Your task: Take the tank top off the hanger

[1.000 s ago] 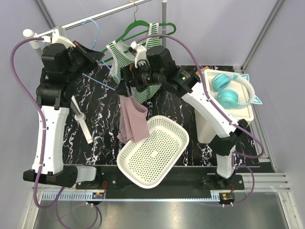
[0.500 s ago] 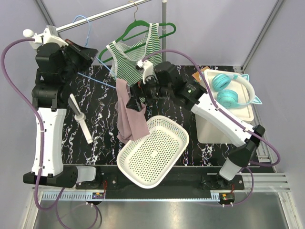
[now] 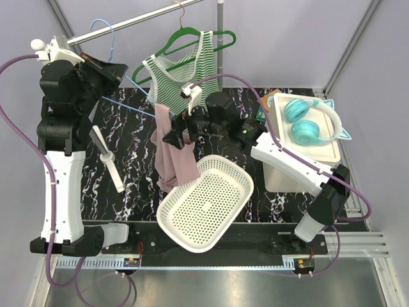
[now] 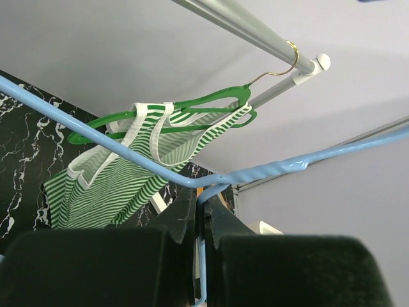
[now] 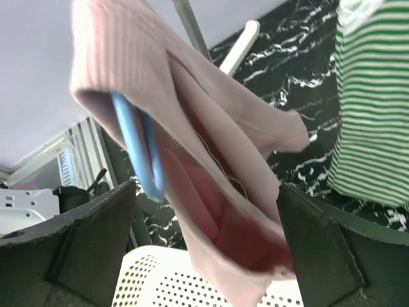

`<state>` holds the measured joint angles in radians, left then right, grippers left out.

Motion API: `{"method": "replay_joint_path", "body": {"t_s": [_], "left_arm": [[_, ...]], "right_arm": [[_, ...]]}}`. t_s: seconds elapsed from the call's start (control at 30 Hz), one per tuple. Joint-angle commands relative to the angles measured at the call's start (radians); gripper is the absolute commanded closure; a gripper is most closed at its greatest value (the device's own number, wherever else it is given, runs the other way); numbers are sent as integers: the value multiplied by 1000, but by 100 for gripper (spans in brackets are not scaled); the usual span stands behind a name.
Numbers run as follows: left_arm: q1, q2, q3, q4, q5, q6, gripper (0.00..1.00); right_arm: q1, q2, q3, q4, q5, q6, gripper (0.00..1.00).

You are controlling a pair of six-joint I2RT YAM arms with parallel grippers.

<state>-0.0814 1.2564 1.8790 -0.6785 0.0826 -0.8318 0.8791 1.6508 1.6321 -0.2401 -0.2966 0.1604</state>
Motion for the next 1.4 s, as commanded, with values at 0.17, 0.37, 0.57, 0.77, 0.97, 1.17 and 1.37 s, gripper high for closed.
{"method": "replay_joint_path", "body": {"t_s": [0.17, 0.37, 0.57, 0.77, 0.97, 1.17, 1.37], "left_arm": [[25, -17, 80, 79, 29, -23, 100], [34, -25, 75, 80, 20, -18, 100], [32, -46, 54, 71, -23, 98, 100], [35, -68, -4, 66, -80, 200, 100], [35, -46, -15, 68, -58, 137, 100], [37, -29, -15, 66, -43, 88, 100], [38, -22, -12, 71, 83, -4, 100]], "right_arm": [[4, 7, -84, 162, -41, -1, 24], [3, -20, -117, 208, -33, 33, 71], [3, -43, -78, 209, -6, 79, 100], [3, -117, -109, 211, 56, 136, 100], [3, -259, -205, 291, 140, 177, 100], [3, -379, -308, 335, 204, 180, 100], [-15, -323, -168, 249, 266, 168, 100]]}}
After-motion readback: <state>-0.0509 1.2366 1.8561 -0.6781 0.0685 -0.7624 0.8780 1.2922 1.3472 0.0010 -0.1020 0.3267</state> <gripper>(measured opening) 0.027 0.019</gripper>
